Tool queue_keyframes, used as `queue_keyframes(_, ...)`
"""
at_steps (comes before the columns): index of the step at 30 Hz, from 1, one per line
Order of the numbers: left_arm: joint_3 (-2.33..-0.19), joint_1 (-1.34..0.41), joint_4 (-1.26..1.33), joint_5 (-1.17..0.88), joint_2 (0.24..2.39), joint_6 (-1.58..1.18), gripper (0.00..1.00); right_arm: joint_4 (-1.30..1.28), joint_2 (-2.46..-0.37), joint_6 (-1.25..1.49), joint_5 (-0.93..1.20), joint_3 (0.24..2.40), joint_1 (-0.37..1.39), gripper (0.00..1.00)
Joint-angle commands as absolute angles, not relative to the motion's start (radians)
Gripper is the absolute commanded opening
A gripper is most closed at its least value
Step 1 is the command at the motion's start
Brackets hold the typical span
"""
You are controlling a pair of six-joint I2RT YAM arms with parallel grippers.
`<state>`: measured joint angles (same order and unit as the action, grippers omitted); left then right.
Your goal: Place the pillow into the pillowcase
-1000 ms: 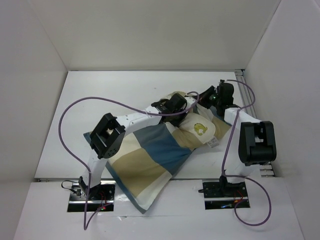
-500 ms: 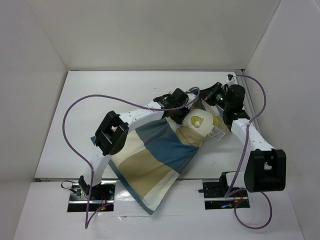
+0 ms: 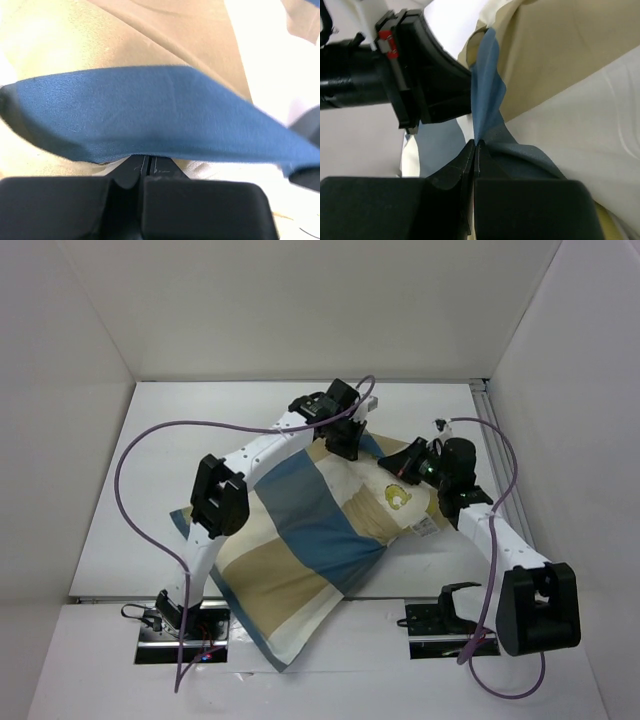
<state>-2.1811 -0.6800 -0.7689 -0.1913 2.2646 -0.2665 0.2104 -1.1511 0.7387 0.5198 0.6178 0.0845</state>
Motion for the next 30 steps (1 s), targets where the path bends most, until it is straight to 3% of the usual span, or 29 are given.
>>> queue_keyframes(1,-2.208,-0.663,-0.871,-0.164,2.292,-0.249,0.0,0.268,-1.104,0.753,0.52,0.617,0.141,0.0)
queue_keyframes(5,-2.146,-0.644,-0.914,-0.179,2.209,-0.299,0.0,0.203,-1.126,0.707,0.482,0.635,0.167,0.0)
queue_keyframes(7,-2.022,-0.635,-0.905,-0.201,2.14,-0.334,0.06,0.167,-1.126,0.689,0.454,0.635,0.176,0.0)
queue_keyframes(9,-1.874,-0.635,-0.882,-0.192,2.024,-0.372,0.16,0.155,-1.135,0.664,0.434,0.646,0.176,0.0)
queue_keyframes(10,-1.827,-0.635,-0.871,-0.192,1.987,-0.383,0.35,0.143,-1.135,0.651,0.434,0.646,0.176,0.0)
queue_keyframes(14,-1.654,-0.635,-0.838,-0.173,1.841,-0.44,0.77,0.106,-1.146,0.629,0.416,0.646,0.176,0.0)
queue_keyframes(18,-1.519,-0.635,-0.828,-0.173,1.76,-0.476,0.82,0.115,-1.155,0.629,0.426,0.646,0.176,0.0)
queue_keyframes(24,-1.41,-0.635,-0.779,-0.149,1.717,-0.517,0.82,0.104,-1.164,0.629,0.426,0.637,0.186,0.0)
queue_keyframes(26,-1.379,-0.635,-0.756,-0.12,1.744,-0.526,0.76,0.104,-1.164,0.629,0.426,0.637,0.186,0.0)
queue_keyframes(28,-1.359,-0.635,-0.73,-0.089,1.796,-0.526,0.57,0.094,-1.154,0.629,0.426,0.637,0.186,0.0)
queue_keyframes(29,-1.359,-0.635,-0.718,-0.077,1.818,-0.526,0.23,0.094,-1.154,0.629,0.426,0.637,0.186,0.0)
queue_keyframes(30,-1.359,-0.626,-0.695,-0.077,1.845,-0.526,0.05,0.078,-1.14,0.629,0.426,0.637,0.186,0.0)
